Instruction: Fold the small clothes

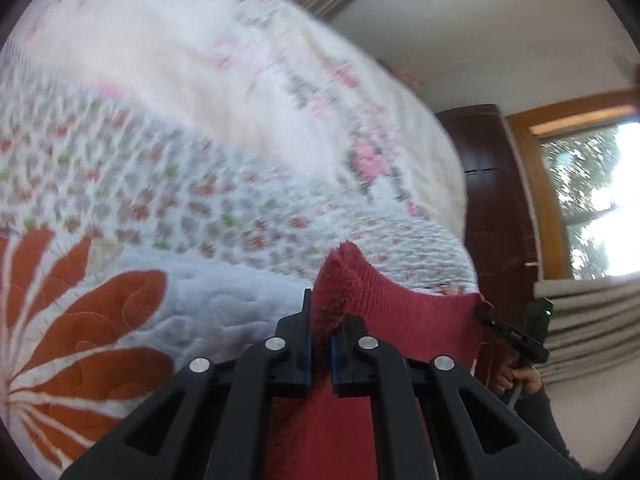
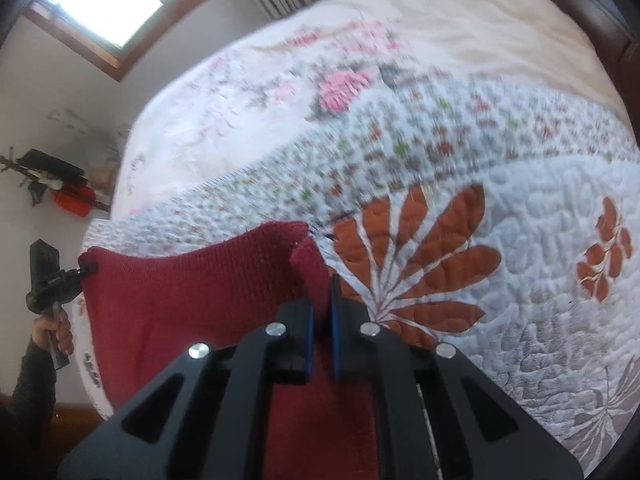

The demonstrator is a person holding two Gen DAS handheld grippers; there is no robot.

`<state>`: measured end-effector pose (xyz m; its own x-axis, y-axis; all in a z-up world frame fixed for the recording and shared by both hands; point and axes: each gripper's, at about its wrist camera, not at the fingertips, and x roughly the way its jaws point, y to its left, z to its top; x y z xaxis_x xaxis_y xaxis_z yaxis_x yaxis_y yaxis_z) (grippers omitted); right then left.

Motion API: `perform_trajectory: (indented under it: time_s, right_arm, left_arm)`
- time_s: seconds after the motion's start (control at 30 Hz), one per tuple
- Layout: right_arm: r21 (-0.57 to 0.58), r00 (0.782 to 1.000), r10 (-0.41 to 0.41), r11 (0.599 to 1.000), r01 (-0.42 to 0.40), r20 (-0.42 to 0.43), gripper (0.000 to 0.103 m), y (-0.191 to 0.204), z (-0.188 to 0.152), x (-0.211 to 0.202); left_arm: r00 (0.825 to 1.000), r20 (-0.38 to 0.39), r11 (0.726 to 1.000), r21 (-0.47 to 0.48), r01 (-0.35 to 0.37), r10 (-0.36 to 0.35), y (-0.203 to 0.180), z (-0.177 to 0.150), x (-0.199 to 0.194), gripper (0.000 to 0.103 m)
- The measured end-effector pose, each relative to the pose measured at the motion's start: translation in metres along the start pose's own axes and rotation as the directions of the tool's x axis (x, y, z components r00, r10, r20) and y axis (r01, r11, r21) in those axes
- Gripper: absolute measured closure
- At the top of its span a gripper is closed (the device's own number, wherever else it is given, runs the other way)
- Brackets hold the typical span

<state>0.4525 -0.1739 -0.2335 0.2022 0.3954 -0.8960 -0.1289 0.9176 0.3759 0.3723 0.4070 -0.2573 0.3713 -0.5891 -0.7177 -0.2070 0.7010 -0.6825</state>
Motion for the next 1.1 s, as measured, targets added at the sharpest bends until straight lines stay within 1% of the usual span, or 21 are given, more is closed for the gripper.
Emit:
perform_trajectory:
  time_s: [0.13,0.27,0.3,0.33,0.4,0.43,0.5,0.53,0.6,0.63,0.67,0.7,0.77,0.8,0.83,0.87,0.93,0.97,1.0,1.07,1.1]
  right_arm:
    - [0.024,0.998,-0.033,0.999,0.034,-0.057,0.097,-0.01,-0.004,0.026]
    - [0.019,0.997,-0.043,0.999,0.044,-0.071,0.095,-0.011,-0.008,0.033]
    - [0.016,0.996,-0.046,0.999,0.047,-0.071,0.089,-0.01,-0.008,0.033]
    - [0.017,0.996,-0.05,0.999,0.051,-0.071,0.086,-0.01,-0.008,0.032]
    - [0.016,0.994,-0.101,0.995,0.102,-0.047,0.067,-0.007,-0.006,0.022]
    - [0.008,0.992,-0.128,0.992,0.128,-0.011,0.067,-0.002,-0.005,0.013]
    - [-0.042,0.988,-0.128,0.99,0.132,0.089,0.067,0.018,-0.006,-0.01]
    - [-0.065,0.988,-0.104,0.992,0.112,0.114,0.067,0.029,-0.008,-0.017]
    - [-0.088,0.992,-0.054,0.994,0.064,0.114,0.065,0.042,-0.011,-0.015]
    - [-0.115,0.995,-0.053,0.991,0.063,0.088,0.065,0.05,-0.016,-0.005]
    - [-0.129,0.996,-0.065,0.989,0.074,0.067,0.065,0.053,-0.019,0.006]
    - [-0.128,0.996,-0.072,0.989,0.077,0.05,0.065,0.052,-0.019,0.015]
    - [-0.078,0.995,-0.098,0.992,0.099,0.022,0.066,0.036,-0.02,0.032]
    - [-0.049,0.995,-0.099,0.994,0.099,0.016,0.072,0.027,-0.019,0.036]
    - [-0.02,0.996,-0.093,0.995,0.093,0.017,0.074,0.017,-0.019,0.038]
    - [0.008,0.997,-0.08,0.997,0.08,0.014,0.074,0.006,-0.02,0.038]
    - [0.036,0.998,-0.061,0.997,0.061,0.017,0.075,-0.002,-0.023,0.031]
    - [0.037,0.997,-0.065,0.997,0.064,0.031,0.073,-0.002,-0.025,0.021]
    - [0.031,0.997,-0.057,0.998,0.056,0.052,0.069,0.0,-0.028,0.013]
    - [-0.017,0.993,-0.039,0.999,0.041,0.112,0.064,0.015,-0.041,-0.017]
    - [-0.043,0.99,-0.039,0.998,0.045,0.139,0.062,0.022,-0.05,-0.028]
  left_arm:
    - [0.997,-0.061,0.997,-0.072,-0.042,0.038,0.023,-0.001,0.028,0.097]
    - [0.995,-0.077,0.996,-0.064,-0.065,0.06,0.022,0.001,0.033,0.096]
    - [0.995,-0.075,0.996,-0.049,-0.073,0.069,0.019,0.002,0.031,0.096]
    - [0.995,-0.068,0.996,-0.035,-0.079,0.077,0.015,0.003,0.028,0.093]
    - [0.992,-0.029,0.992,-0.004,-0.125,0.124,0.005,0.005,0.013,0.087]
    - [0.983,0.012,0.983,0.027,-0.183,0.183,-0.005,0.004,0.0,0.084]
    - [0.974,0.088,0.972,0.087,-0.216,0.209,-0.026,-0.001,-0.02,0.081]
    - [0.975,0.115,0.973,0.112,-0.204,0.191,-0.038,-0.004,-0.028,0.077]
    - [0.986,0.137,0.979,0.167,-0.12,0.098,-0.064,-0.016,-0.034,0.07]
    - [0.991,0.121,0.978,0.198,-0.072,0.048,-0.075,-0.023,-0.03,0.066]
    - [0.997,0.083,0.972,0.232,-0.026,0.007,-0.085,-0.03,-0.018,0.065]
    - [0.998,0.057,0.971,0.237,-0.011,-0.003,-0.088,-0.033,-0.01,0.066]
    - [1.0,-0.002,0.975,0.221,-0.012,0.012,-0.085,-0.037,0.013,0.068]
    - [0.999,-0.031,0.978,0.206,-0.034,0.041,-0.078,-0.038,0.026,0.068]
    - [0.996,-0.052,0.98,0.189,-0.061,0.072,-0.073,-0.039,0.037,0.069]
    - [0.992,-0.083,0.983,0.167,-0.079,0.094,-0.063,-0.04,0.047,0.076]
    - [0.991,-0.093,0.987,0.136,-0.08,0.093,-0.05,-0.04,0.05,0.083]
    - [0.993,-0.09,0.99,0.12,-0.07,0.081,-0.047,-0.039,0.047,0.082]
    - [0.995,-0.077,0.993,0.102,-0.058,0.066,-0.046,-0.039,0.04,0.08]
    - [0.998,-0.041,0.993,0.11,-0.038,0.043,-0.052,-0.043,0.022,0.057]
    - [1.0,-0.02,0.991,0.13,-0.013,0.015,-0.058,-0.046,0.008,0.052]
